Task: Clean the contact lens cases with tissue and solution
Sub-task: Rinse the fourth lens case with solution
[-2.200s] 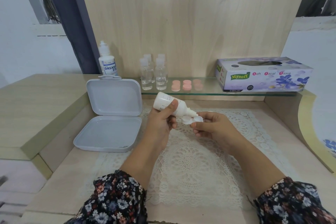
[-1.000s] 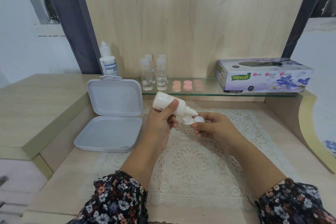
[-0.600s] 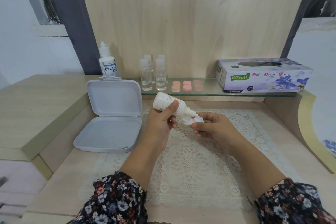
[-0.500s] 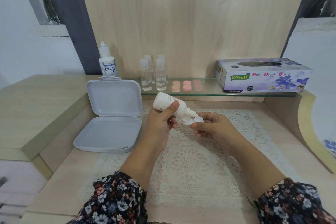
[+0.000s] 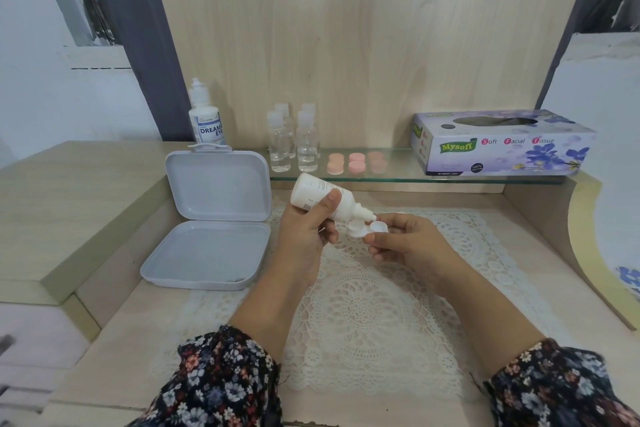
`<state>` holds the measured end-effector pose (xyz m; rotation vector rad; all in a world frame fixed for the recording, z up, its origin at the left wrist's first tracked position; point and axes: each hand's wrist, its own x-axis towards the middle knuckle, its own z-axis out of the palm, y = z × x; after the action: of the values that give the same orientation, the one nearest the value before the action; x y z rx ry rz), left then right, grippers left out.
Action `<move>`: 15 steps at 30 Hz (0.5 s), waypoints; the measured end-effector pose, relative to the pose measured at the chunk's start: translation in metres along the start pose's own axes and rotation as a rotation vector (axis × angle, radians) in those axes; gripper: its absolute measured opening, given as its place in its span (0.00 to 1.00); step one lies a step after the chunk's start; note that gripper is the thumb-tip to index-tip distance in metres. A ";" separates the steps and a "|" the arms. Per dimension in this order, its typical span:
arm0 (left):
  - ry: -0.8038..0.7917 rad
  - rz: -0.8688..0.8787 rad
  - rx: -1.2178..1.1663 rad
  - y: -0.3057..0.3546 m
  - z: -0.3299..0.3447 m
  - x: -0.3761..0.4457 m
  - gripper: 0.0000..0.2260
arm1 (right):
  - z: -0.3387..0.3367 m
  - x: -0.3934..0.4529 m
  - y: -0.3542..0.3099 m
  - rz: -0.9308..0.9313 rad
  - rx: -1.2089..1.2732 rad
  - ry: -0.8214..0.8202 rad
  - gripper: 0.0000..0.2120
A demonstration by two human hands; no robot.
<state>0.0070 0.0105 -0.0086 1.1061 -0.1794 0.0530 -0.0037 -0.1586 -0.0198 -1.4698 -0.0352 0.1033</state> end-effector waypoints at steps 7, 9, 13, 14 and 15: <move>-0.013 -0.006 0.014 -0.001 -0.001 0.000 0.12 | 0.000 0.000 0.000 0.001 0.009 -0.003 0.14; -0.021 -0.005 0.016 -0.001 -0.001 0.000 0.11 | 0.000 -0.001 0.000 -0.001 0.010 -0.006 0.13; -0.013 -0.016 0.005 -0.001 -0.001 0.000 0.13 | 0.000 -0.001 0.000 -0.001 0.012 -0.005 0.14; -0.012 -0.016 0.005 -0.001 -0.001 0.001 0.13 | 0.001 -0.001 -0.001 -0.002 0.009 -0.006 0.14; -0.011 -0.014 0.006 -0.001 -0.001 0.001 0.13 | 0.001 -0.001 0.000 -0.003 0.005 -0.007 0.14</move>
<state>0.0079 0.0105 -0.0095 1.1141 -0.1809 0.0350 -0.0045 -0.1581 -0.0194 -1.4641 -0.0423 0.1060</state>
